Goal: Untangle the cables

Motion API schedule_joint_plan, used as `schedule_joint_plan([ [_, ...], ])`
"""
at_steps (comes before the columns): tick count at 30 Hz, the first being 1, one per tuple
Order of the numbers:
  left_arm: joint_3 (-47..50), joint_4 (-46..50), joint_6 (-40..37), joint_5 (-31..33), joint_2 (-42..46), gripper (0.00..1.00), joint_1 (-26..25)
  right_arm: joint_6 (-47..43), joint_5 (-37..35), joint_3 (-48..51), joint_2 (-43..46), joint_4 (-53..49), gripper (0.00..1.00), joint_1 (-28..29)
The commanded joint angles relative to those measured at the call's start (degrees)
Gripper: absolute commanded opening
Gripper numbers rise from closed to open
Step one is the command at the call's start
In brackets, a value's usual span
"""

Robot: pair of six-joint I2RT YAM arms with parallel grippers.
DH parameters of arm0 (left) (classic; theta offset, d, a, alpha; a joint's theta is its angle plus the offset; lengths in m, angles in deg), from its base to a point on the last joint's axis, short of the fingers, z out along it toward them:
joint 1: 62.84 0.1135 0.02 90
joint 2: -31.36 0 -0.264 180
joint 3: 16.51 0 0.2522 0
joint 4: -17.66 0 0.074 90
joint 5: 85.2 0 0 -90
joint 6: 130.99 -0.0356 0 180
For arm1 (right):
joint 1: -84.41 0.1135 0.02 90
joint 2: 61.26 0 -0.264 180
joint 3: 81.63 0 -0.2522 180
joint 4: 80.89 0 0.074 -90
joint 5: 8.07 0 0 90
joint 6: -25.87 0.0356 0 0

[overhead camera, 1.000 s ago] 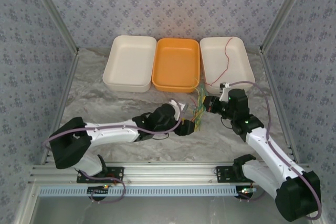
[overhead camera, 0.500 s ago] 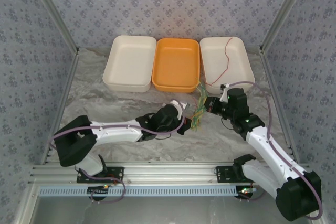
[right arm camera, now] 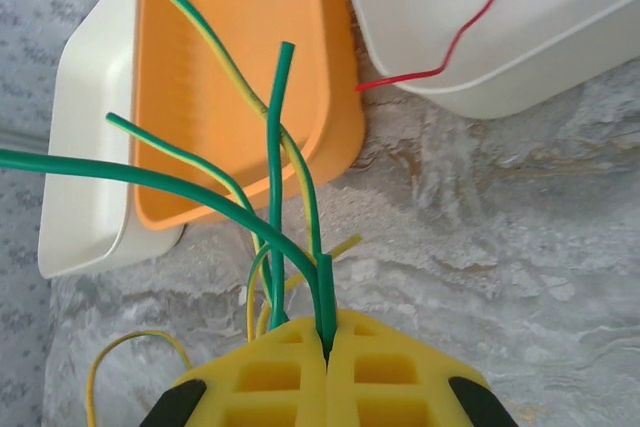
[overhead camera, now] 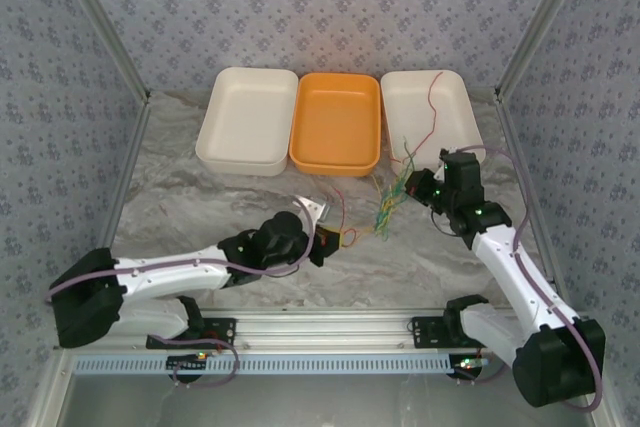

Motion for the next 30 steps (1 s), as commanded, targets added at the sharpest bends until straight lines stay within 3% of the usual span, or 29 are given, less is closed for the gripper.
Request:
schedule_joint_plan([
  [1,0.65,2.26,0.07,1.35,4.69,0.0,1.19,1.77,-3.49,-1.55,0.53,-2.48,0.0,-2.94],
  [9,4.05,5.08,1.38,1.69,13.45,0.0,4.57,3.52,-4.38,2.5,-1.74,-0.1,0.0,-2.3],
  [16,3.72,3.72,2.39,0.63,8.5,0.0,6.05,4.68,-7.7,5.26,-4.28,2.31,0.0,4.63],
  [17,3.81,2.78,2.49,0.48,7.48,0.0,6.05,4.78,-7.5,5.94,-4.99,2.9,0.08,4.94],
  [20,3.92,1.06,2.13,0.52,5.79,0.0,6.06,3.19,-7.27,6.95,-4.24,4.11,0.44,5.8],
  [21,3.99,0.7,1.84,0.52,5.67,0.0,6.06,2.03,-7.52,7.12,-2.92,4.77,0.5,6.6],
  [26,2.86,1.16,-0.98,-0.45,5.37,0.0,6.05,-5.77,-5.26,4.33,3.01,7.32,0.58,12.34],
  [30,1.41,1.51,-2.45,-1.85,3.72,0.0,6.05,-11.24,2.57,-1.57,-1.69,9.84,0.56,18.93],
])
